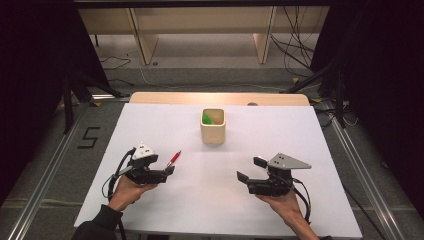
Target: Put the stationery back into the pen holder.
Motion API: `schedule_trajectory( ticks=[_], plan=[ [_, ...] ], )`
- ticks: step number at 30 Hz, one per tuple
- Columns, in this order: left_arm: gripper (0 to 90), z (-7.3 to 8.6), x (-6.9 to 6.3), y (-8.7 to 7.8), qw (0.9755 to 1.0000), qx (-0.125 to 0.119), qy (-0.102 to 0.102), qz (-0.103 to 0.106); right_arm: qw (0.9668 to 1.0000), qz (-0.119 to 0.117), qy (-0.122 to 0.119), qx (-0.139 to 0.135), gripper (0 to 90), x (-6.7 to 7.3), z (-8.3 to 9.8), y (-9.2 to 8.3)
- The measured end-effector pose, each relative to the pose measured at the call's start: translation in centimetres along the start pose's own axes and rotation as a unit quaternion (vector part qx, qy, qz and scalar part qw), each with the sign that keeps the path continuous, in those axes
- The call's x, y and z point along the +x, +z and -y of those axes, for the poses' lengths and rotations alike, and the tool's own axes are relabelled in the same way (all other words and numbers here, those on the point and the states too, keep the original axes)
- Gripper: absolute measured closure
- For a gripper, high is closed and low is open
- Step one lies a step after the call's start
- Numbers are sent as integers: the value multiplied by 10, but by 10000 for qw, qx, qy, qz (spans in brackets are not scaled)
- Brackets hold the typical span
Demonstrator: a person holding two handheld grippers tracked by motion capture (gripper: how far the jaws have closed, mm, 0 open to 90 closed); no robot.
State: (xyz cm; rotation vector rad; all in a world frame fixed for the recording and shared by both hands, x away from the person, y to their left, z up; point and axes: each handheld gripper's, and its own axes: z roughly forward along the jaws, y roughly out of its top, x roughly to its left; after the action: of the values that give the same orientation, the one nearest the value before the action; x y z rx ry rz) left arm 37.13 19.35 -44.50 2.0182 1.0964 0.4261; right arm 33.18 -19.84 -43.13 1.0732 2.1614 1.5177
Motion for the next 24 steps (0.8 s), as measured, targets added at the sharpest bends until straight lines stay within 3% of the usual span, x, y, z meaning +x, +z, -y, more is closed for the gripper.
schedule_trajectory(
  ticks=[14, 24],
  plan=[
    [233, -1, 1, 7, 9989, 463, 4, -7, 9999, 148, -27, -2, 189, 3, 17, -16],
    [236, -2, 3, 10, 9981, 614, -32, -43, 9998, 189, -28, 24, 188, 5, 22, -21]
  ],
)
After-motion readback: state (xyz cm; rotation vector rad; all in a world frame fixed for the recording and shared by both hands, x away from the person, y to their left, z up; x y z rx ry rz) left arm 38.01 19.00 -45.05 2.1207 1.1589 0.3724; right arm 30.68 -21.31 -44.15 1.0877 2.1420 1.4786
